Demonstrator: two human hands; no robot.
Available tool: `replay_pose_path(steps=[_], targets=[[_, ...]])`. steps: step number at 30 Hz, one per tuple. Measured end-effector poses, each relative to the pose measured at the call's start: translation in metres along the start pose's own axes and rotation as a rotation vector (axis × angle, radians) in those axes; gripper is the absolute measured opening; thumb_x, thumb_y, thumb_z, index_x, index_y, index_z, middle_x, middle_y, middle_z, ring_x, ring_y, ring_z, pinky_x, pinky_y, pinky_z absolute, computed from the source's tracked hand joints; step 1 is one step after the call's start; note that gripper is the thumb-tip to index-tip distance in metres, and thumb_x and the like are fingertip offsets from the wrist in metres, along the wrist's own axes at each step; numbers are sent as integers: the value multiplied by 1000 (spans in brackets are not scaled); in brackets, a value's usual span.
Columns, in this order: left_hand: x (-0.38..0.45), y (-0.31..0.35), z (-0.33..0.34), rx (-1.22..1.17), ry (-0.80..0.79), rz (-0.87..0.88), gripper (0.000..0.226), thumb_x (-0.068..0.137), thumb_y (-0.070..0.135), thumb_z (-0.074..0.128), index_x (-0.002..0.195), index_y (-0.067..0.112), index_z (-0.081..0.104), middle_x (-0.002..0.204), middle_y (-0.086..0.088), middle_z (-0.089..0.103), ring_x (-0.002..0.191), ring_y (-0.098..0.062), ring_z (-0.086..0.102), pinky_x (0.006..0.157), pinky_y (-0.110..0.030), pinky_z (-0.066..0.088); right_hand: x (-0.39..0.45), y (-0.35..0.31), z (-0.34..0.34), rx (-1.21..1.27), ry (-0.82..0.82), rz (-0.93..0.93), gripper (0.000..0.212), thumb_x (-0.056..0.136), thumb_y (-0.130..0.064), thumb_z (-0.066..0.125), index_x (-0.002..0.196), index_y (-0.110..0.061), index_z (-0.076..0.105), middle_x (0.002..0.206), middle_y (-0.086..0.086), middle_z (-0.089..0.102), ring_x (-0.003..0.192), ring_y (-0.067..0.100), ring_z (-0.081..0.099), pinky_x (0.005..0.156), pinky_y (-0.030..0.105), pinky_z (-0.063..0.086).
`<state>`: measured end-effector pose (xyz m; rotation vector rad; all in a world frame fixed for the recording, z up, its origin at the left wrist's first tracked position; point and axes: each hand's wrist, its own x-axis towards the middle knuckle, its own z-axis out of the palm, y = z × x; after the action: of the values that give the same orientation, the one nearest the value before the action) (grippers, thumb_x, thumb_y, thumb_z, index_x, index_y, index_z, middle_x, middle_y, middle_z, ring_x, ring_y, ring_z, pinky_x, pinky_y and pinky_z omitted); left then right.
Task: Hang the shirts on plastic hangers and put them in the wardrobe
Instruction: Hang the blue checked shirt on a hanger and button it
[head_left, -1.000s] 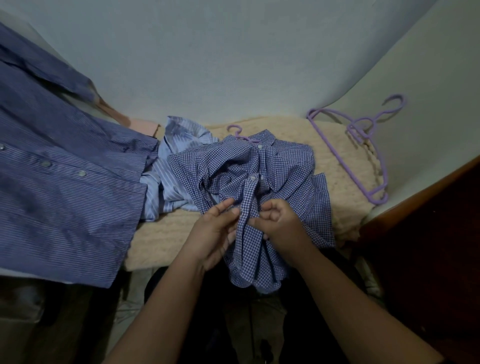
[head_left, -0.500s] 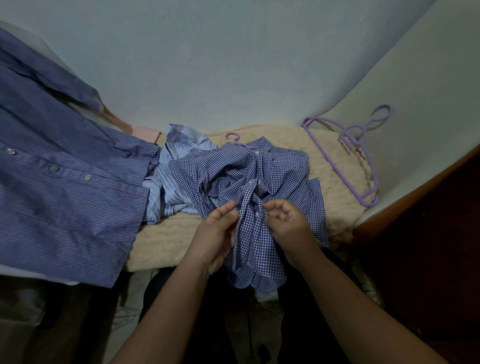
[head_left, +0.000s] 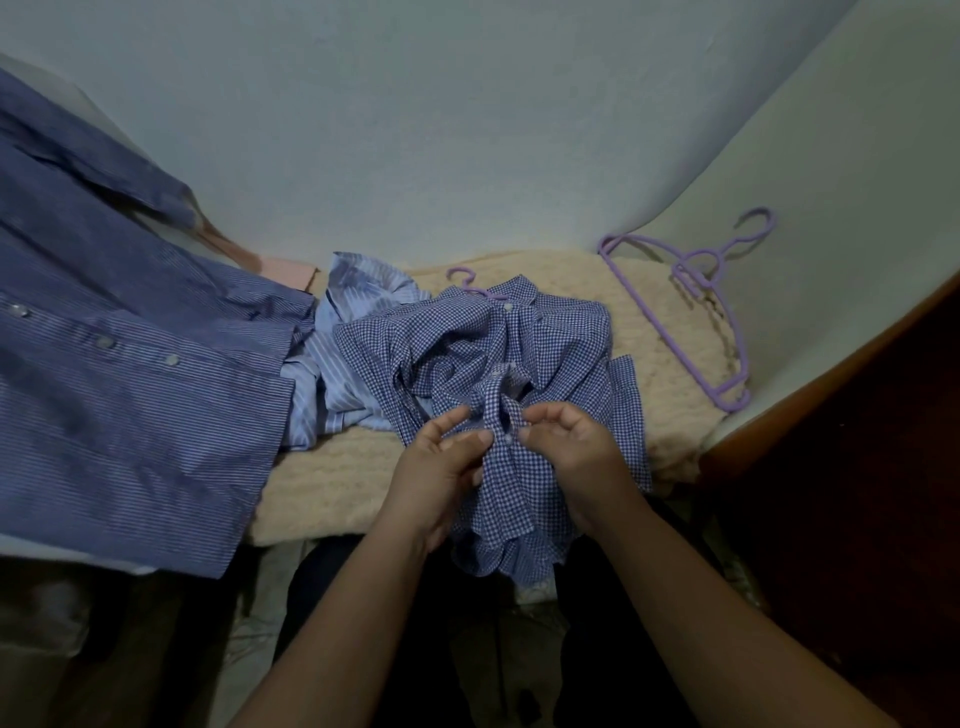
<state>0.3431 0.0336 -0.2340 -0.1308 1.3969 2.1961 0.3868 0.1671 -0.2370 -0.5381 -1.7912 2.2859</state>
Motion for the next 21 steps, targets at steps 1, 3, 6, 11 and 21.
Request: replay_pose_path(steps=[1,3,6,11,21], targets=[[0,0,0,0,4,3,40,87,-4,60,122,10,50,73,-2,70,62,-11,66,56,-22,54,0,0,0,5,-11,-3,20,86,5,58,82,-13,63,79,6,65,81,22,62,80,35,51],[0,0,1,4,-1,2,40,87,-4,59,123,11,49,74,-3,71,63,-12,67,57,-24,55,0,1,0,16,-30,27,25,87,3,57,78,-16,69,85,9,69,89,28,64,87,42,52],[-1,0,2,1,-26,-11,37,88,-2,58,122,12,50,77,-3,72,65,-12,69,57,-24,56,0,3,1,92,-42,94,17,85,-6,63,78,-15,75,91,14,72,96,33,65,96,51,48],[-1,-1,0,8,-40,-4,40,85,2,62,122,14,52,84,-2,72,76,-12,69,73,-28,54,-1,3,0,106,-69,108,16,77,-4,71,91,-9,71,96,15,72,101,31,66,99,48,47],[0,-3,-4,-76,-66,-50,44,83,4,60,125,13,52,86,-3,71,78,-13,68,78,-30,55,2,7,0,134,13,114,17,77,3,68,90,-8,70,98,19,71,101,33,66,98,50,47]])
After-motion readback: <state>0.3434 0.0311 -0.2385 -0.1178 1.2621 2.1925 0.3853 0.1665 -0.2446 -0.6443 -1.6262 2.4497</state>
